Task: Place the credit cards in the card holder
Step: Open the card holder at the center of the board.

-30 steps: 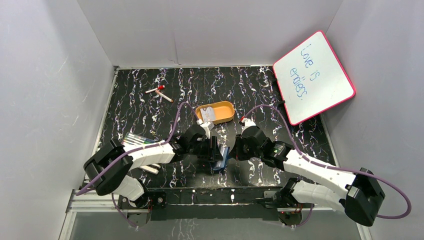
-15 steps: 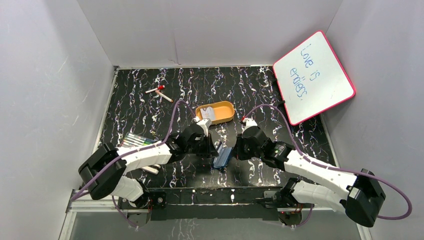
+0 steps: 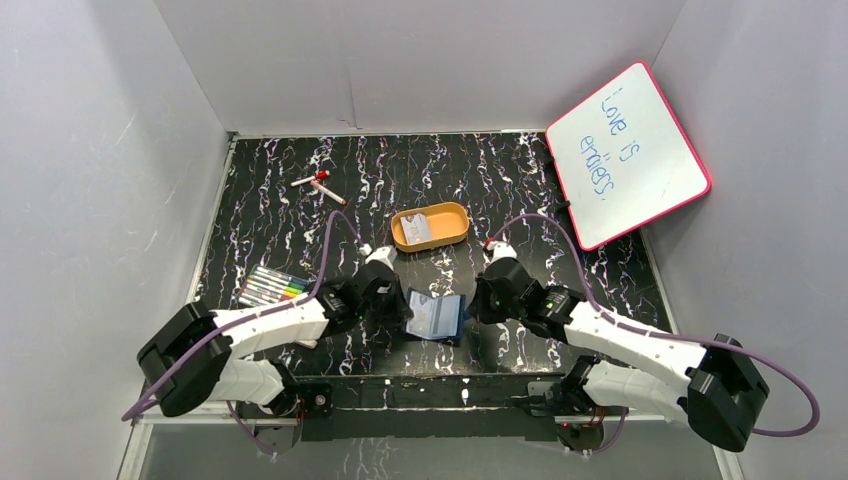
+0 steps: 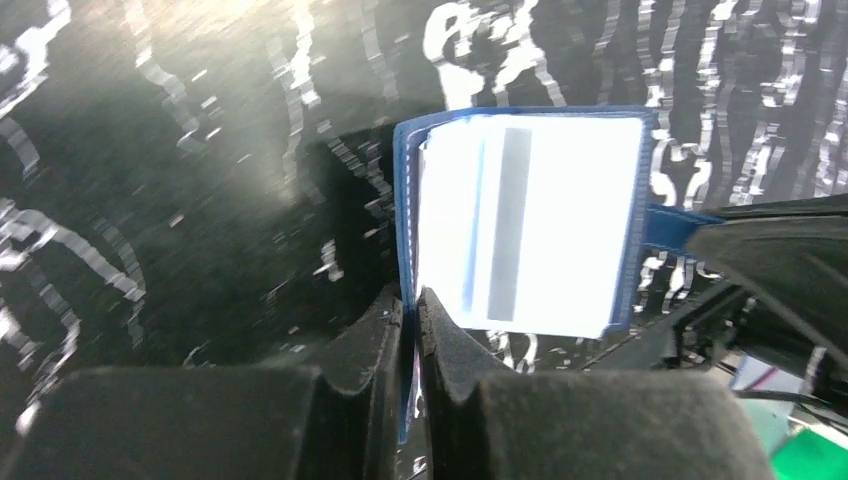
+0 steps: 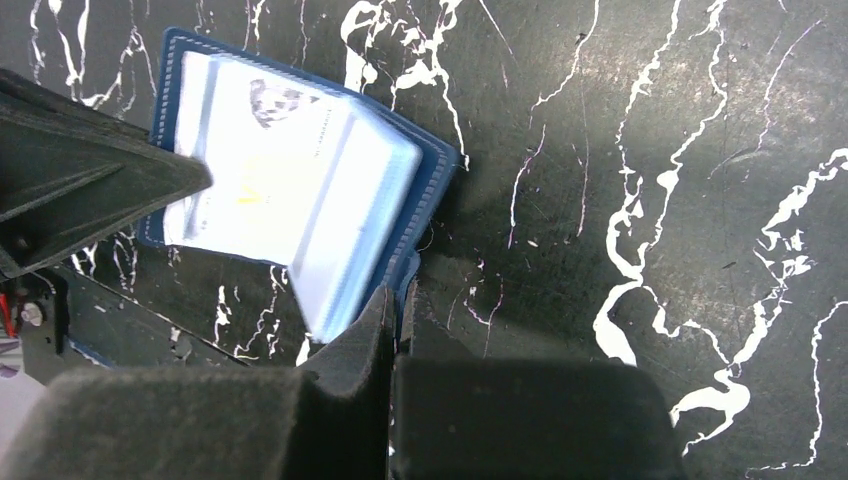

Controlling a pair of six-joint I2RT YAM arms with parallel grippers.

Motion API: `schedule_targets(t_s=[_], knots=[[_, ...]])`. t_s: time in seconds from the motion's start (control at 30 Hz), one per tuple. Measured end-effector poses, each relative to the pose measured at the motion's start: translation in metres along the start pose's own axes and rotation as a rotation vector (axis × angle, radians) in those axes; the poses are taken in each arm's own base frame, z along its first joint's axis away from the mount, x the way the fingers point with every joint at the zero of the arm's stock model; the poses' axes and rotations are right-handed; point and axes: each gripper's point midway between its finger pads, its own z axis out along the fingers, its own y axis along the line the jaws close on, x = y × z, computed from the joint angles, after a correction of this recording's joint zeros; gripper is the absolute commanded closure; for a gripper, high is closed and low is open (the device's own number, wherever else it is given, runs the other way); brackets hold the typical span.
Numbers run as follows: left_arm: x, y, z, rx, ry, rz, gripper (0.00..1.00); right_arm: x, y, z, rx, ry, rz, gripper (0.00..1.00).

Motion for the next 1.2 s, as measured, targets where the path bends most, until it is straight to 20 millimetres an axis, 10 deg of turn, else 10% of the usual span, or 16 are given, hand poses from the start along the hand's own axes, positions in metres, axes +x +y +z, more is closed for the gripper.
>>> schedule_targets(t_s=[0.33, 0.77, 0.93, 1.2], knots=[[0.016, 0.056, -0.035, -0.212, -0.009, -0.03, 0.33, 0.002, 0.001, 0.007, 0.004, 0.035, -0.07, 1.0], [-0.042, -0.019, -0.082, 0.035, -0.164, -0.017, 0.33, -0.001, 0.009, 0.007, -0.029, 0.038, -0.086, 1.0], [-0.032, -0.049, -0.057, 0.149, -0.066, -0.011, 0.37, 0.0, 0.01, 0.009, -0.034, 0.043, -0.086, 1.0], [-0.003, -0.038, -0.012, 0.117, 0.062, -0.01, 0.36, 0.0, 0.015, 0.008, -0.06, 0.047, -0.083, 1.0]])
